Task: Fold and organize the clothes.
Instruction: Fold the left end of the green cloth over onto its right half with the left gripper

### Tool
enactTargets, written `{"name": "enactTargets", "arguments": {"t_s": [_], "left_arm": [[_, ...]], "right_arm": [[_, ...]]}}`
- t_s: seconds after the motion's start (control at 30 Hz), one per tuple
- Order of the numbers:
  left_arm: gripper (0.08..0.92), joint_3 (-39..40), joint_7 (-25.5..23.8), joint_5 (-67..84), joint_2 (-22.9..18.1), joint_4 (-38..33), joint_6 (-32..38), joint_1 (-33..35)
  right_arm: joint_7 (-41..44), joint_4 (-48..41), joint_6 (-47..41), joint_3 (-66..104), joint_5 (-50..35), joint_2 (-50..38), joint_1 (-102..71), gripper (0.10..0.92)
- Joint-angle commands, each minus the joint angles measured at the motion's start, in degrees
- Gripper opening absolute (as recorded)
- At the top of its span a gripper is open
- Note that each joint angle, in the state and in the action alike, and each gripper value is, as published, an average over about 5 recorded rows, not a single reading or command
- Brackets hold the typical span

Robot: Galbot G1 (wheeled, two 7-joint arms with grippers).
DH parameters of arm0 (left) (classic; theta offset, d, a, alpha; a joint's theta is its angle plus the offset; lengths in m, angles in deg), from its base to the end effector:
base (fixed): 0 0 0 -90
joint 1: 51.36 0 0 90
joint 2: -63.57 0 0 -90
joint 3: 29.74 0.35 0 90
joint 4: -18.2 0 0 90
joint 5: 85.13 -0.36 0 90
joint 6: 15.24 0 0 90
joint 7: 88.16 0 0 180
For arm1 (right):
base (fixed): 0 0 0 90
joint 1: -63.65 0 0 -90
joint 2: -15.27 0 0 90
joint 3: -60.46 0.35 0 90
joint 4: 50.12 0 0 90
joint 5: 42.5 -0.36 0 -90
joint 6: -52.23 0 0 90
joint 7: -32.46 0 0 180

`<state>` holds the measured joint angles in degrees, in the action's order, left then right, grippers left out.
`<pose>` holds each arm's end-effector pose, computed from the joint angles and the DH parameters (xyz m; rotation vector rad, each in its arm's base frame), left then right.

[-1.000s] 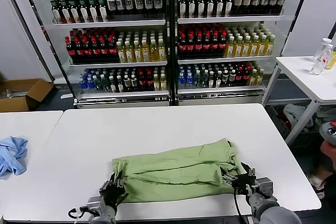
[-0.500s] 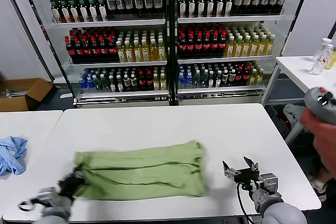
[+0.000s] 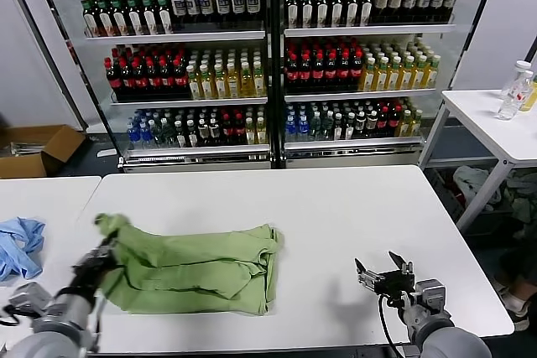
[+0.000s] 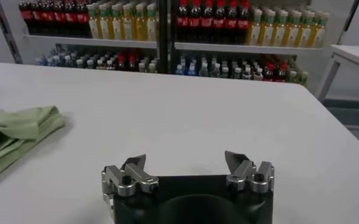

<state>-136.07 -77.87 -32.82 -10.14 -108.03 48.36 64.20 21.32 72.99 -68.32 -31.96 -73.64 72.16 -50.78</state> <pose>0.2045 0.1169 -0.2184 0.0663 -2.8097 0.6954 0.2183 -0.0731 -0.2479 0.2036 -2.6571 0.1165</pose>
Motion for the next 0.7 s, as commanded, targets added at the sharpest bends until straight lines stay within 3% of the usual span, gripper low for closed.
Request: {"name": "enactTargets", "arguments": {"t_s": [0.03, 0.37, 0.53, 0.7], "left_arm": [[0.102, 20.1, 2.6, 14.3, -14.4, -1.9, -1.6, -4.2], [0.102, 29.6, 4.1, -7.7, -16.2, 13.4, 0.8, -11.4], [0.144, 32.8, 0.0, -11.2, -14.5, 9.5, 0.3, -9.4], [0.289, 32.3, -2.2, -11.2, -12.9, 1.6, 0.1, -5.3]], "right_arm": [[0.0, 0.5, 0.0, 0.3, 0.0, -0.1, -0.5, 0.823], [0.1, 0.8, 0.0, 0.6, 0.1, 0.6, -0.5, 0.823], [0.0, 0.2, 0.0, 0.8, 0.1, 0.7, -0.2, 0.823], [0.0, -0.4, -0.2, 0.4, 0.2, 1.1, 0.3, 0.823]]}}
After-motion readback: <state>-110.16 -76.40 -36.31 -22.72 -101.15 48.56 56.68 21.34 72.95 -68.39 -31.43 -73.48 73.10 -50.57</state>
